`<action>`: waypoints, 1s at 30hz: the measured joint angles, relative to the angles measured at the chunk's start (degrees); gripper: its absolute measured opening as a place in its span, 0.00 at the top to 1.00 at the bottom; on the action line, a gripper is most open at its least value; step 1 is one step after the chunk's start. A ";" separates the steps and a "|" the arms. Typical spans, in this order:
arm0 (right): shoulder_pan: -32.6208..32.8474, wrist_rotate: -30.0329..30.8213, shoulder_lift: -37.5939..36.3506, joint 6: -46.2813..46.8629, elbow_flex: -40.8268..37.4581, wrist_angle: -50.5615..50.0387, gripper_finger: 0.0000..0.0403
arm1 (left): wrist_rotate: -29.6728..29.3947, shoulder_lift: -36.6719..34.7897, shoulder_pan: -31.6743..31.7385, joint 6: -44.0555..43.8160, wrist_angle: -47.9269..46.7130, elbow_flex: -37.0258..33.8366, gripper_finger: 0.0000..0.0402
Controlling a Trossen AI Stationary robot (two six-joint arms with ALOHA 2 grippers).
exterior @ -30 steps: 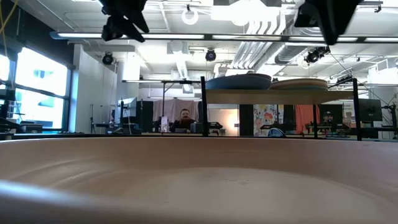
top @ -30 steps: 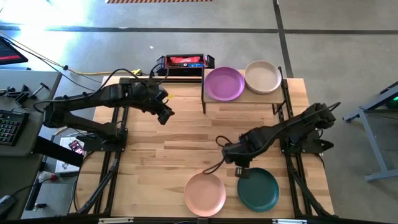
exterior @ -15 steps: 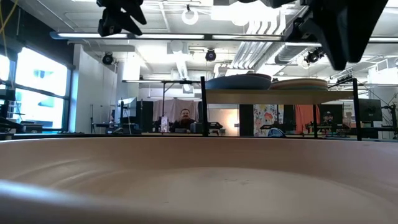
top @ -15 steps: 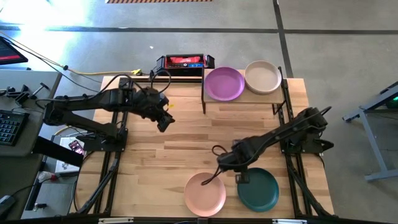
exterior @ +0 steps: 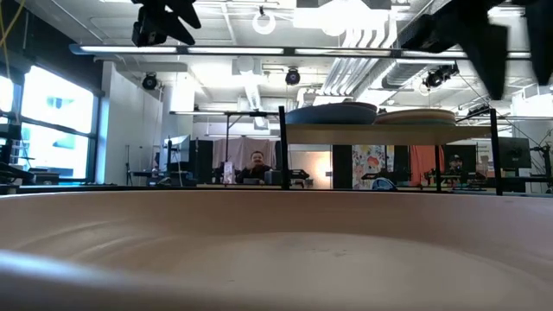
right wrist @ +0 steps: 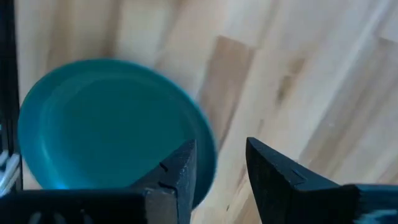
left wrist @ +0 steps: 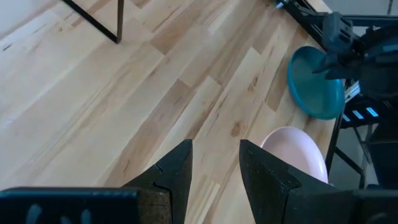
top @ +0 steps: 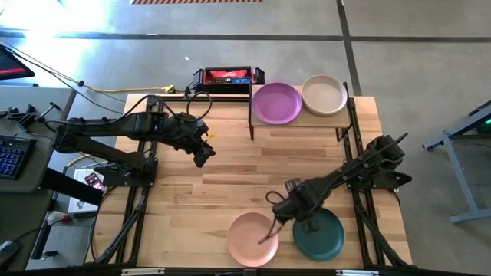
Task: Place and stack plates onto a shelf
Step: Stack the green plate on top of the purple plate on the shelf
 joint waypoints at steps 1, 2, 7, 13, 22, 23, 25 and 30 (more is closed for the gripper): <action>0.68 -0.04 0.00 -0.43 0.00 0.06 0.71 | -0.04 0.00 -0.11 -0.07 0.00 0.02 0.70; 1.27 -0.03 0.00 -0.64 -0.01 0.25 0.71 | -0.24 0.00 -0.31 -0.26 0.00 0.00 0.70; 2.44 0.23 -0.09 1.80 -3.98 4.67 0.71 | -2.80 0.00 -1.24 -0.53 -0.02 0.00 0.70; 2.80 0.40 -0.09 5.25 -11.46 8.74 0.70 | -3.39 0.00 -1.46 -0.57 0.00 0.02 0.70; 2.80 0.47 -0.09 5.92 -17.93 11.78 0.71 | -3.60 0.00 -1.46 -0.53 0.00 0.00 0.70; 2.80 0.45 -0.09 5.90 -18.42 12.11 0.71 | -3.59 0.00 -1.46 -0.52 0.01 0.00 0.70; 2.80 0.12 -0.09 5.72 -19.59 13.31 0.71 | -3.61 0.00 -1.46 -0.52 0.00 0.00 0.70; 2.80 -1.03 -0.09 5.82 -21.11 14.30 0.71 | -3.59 0.00 -1.46 -0.54 0.00 0.00 0.70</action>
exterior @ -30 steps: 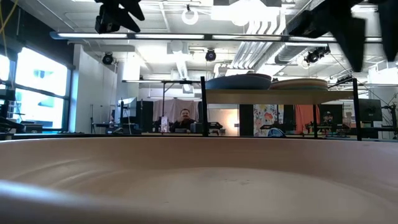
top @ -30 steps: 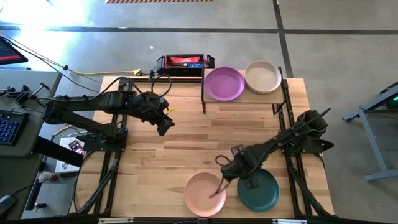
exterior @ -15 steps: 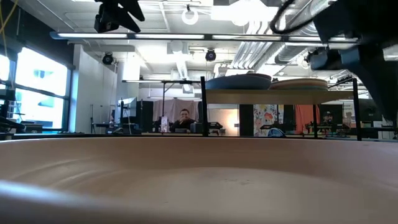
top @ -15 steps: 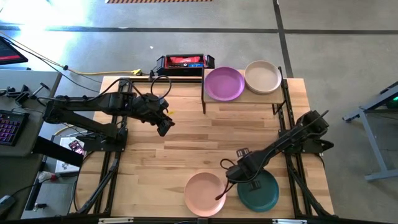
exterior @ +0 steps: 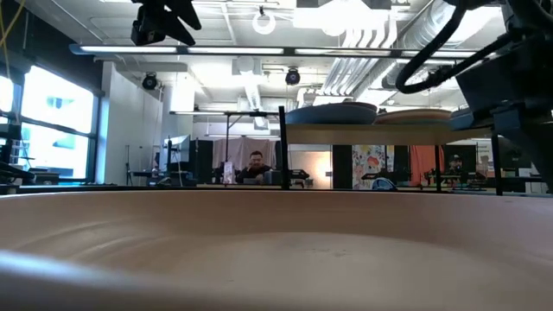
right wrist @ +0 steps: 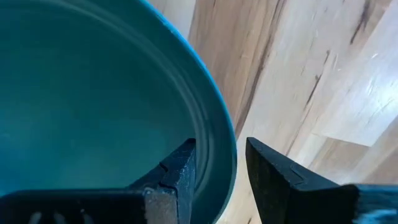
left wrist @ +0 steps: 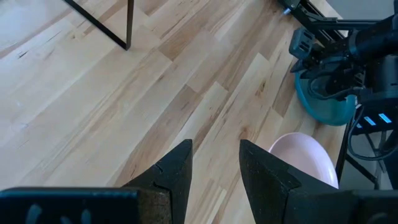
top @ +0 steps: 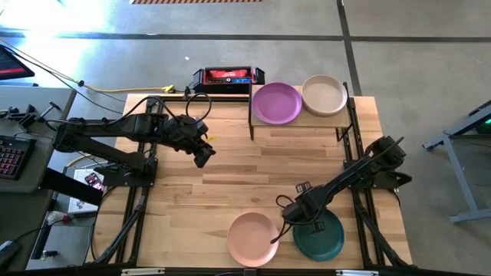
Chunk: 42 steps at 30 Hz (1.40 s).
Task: Place and stack plates onto a shelf
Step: Stack the green plate on top of the purple plate on the shelf
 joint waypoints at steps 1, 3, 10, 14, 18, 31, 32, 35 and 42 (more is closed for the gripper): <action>0.00 -0.02 0.00 -0.07 -0.23 0.33 0.71 | -0.01 0.00 0.00 0.00 0.00 0.00 0.70; -0.02 -0.08 0.00 -0.10 -0.92 1.36 0.71 | -0.02 0.00 0.02 0.04 0.00 0.00 0.70; -0.05 -3.35 -0.03 0.99 -4.10 3.70 0.75 | -1.15 0.04 0.04 0.08 0.00 0.00 0.70; -0.07 -3.54 -0.14 1.17 -4.09 3.08 0.87 | -1.63 0.30 0.04 0.08 0.03 0.00 0.70; -0.09 -3.72 -0.35 1.14 -3.98 2.71 0.98 | -1.90 0.96 0.04 0.13 0.11 -0.04 0.70; -0.75 -2.58 -6.42 5.58 -4.28 2.11 1.00 | -0.47 8.46 0.00 0.17 -0.06 -0.04 0.70; -0.81 -2.53 -7.11 6.11 -4.27 2.14 1.00 | 0.22 9.08 0.00 0.17 -0.09 -0.04 0.70; -1.02 -2.39 -9.16 8.00 -4.28 2.12 1.00 | 1.50 10.47 0.00 0.17 -0.06 -0.04 0.70; -1.97 -0.44 -14.57 10.66 -4.27 1.76 1.00 | 1.73 11.47 0.00 0.15 -0.01 -0.04 0.70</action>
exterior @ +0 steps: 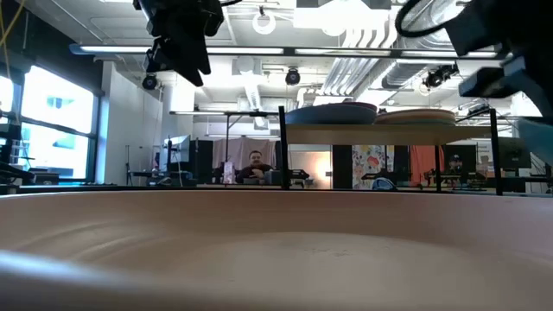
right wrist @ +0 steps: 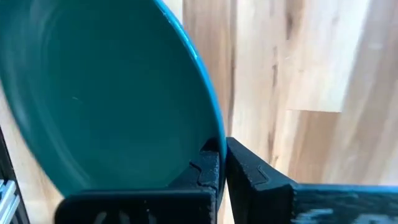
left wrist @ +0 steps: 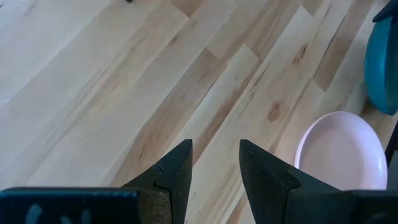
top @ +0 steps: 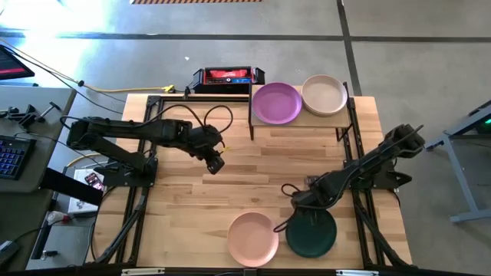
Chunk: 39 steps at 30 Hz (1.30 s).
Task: Place and stack plates onto a shelf
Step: Stack the green plate on top of the purple plate on the shelf
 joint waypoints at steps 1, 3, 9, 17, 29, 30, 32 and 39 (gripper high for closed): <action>-0.20 0.29 -0.70 0.06 0.00 -0.16 1.00 | 0.00 0.00 0.00 -0.04 0.03 0.00 0.70; -0.83 0.67 -2.12 0.91 0.00 -0.63 1.00 | 0.00 0.00 0.00 -0.16 -0.01 0.00 0.70; -3.55 0.94 -6.45 2.36 0.00 -3.30 1.00 | 1.53 -0.28 0.00 -1.42 0.02 0.00 0.70; -8.64 1.06 -12.53 5.39 0.04 -4.07 1.00 | 2.93 -0.31 0.04 0.94 0.03 0.00 0.70; -22.46 1.73 -20.45 13.46 0.07 -3.98 1.00 | 2.29 -0.31 3.26 12.28 0.03 0.00 0.70; -23.89 1.73 -21.02 14.16 0.07 -3.90 1.00 | 2.31 -0.31 3.80 13.25 0.02 0.00 0.70; -26.80 1.73 -22.23 15.51 0.07 -3.39 1.00 | 2.29 -0.31 4.90 15.35 0.01 0.00 0.70; -37.78 1.20 -24.83 19.03 0.09 3.91 1.00 | 2.29 -0.31 9.28 24.01 0.01 0.00 0.70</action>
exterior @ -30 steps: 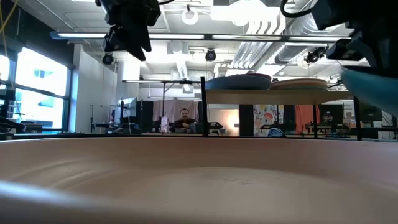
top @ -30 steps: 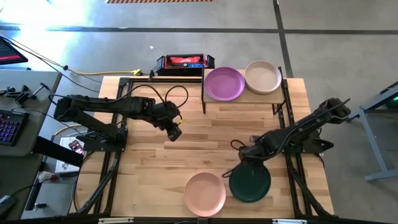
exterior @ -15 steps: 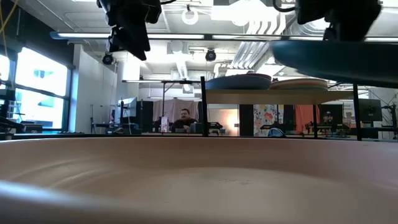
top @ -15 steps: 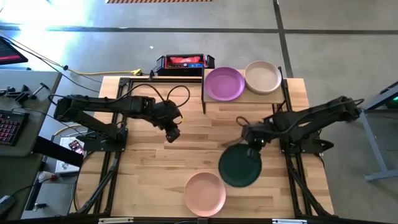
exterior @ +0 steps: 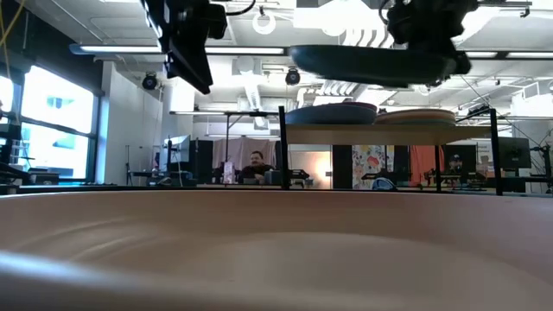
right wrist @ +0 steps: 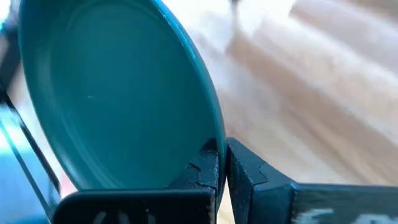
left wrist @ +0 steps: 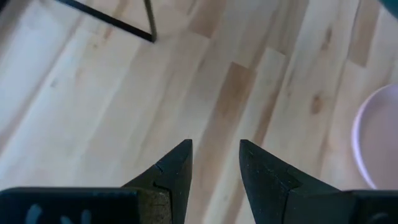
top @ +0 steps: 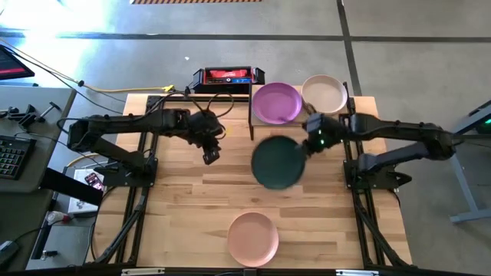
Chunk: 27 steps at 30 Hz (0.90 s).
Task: Place and stack plates onto a shelf
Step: Stack the green plate on top of the purple plate on the shelf
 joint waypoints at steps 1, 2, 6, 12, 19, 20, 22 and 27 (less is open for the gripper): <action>-1.62 0.02 -0.06 0.18 0.00 1.39 1.00 | 0.00 0.00 0.65 1.07 0.00 0.00 0.70; -3.14 -0.01 -0.08 0.25 0.00 2.80 1.00 | 0.00 0.00 1.28 2.09 -0.02 0.00 0.70; -8.60 -1.05 -0.10 0.28 0.00 8.24 1.00 | 0.00 0.00 3.94 5.69 -0.04 0.01 0.70; -16.06 -0.73 -0.10 2.38 0.00 14.12 1.00 | 0.02 0.00 7.38 10.07 -0.26 0.02 0.70; -24.36 0.73 -0.10 6.02 0.00 20.03 1.00 | 0.02 0.00 10.27 13.22 -0.50 0.02 0.70; -25.32 1.23 -0.10 6.50 0.00 21.18 1.00 | 0.02 0.00 10.63 13.73 -0.67 0.02 0.70; -27.14 2.17 -0.10 6.95 0.00 23.71 1.00 | 0.02 0.00 11.28 14.68 -0.83 0.02 0.70; -30.22 3.76 -0.10 7.75 0.00 31.65 1.00 | 0.03 0.00 12.69 17.31 -1.94 0.02 0.70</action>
